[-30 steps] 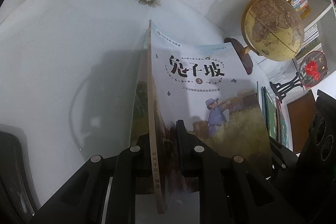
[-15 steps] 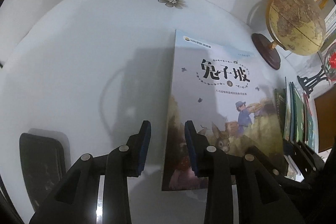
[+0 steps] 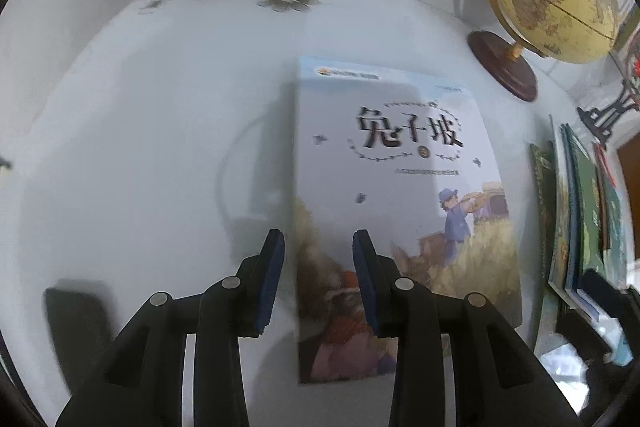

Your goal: Organize books

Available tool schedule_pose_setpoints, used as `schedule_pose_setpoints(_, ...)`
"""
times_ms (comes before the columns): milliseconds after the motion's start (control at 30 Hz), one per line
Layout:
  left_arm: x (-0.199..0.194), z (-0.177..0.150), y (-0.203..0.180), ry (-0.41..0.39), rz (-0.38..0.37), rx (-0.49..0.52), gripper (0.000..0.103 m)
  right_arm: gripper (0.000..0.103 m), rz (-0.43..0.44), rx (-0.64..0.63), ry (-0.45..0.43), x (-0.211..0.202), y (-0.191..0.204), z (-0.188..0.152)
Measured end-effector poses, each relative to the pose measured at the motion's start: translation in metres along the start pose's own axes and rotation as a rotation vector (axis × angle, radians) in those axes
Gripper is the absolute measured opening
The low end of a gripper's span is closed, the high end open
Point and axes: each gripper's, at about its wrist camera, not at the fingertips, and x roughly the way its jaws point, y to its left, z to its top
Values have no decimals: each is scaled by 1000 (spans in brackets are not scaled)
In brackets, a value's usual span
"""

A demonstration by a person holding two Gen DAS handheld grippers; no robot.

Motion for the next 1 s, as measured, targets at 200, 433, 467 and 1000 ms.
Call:
schedule_pose_setpoints(200,-73,-8,-42,-127,93,112,34,53,-10,52,-36,-48,-30,-6)
schedule_pose_setpoints(433,-138,-11,-166,-201,-80,251,34,53,-68,161,-104,-122,-110,-18)
schedule_pose_setpoints(467,-148,-9,-184,-217,-114,268,34,53,-84,174,-116,-134,-124,-19)
schedule_pose_setpoints(1000,-116,4,-374,-87,-390,446,34,53,-127,450,-194,-237,-326,-51)
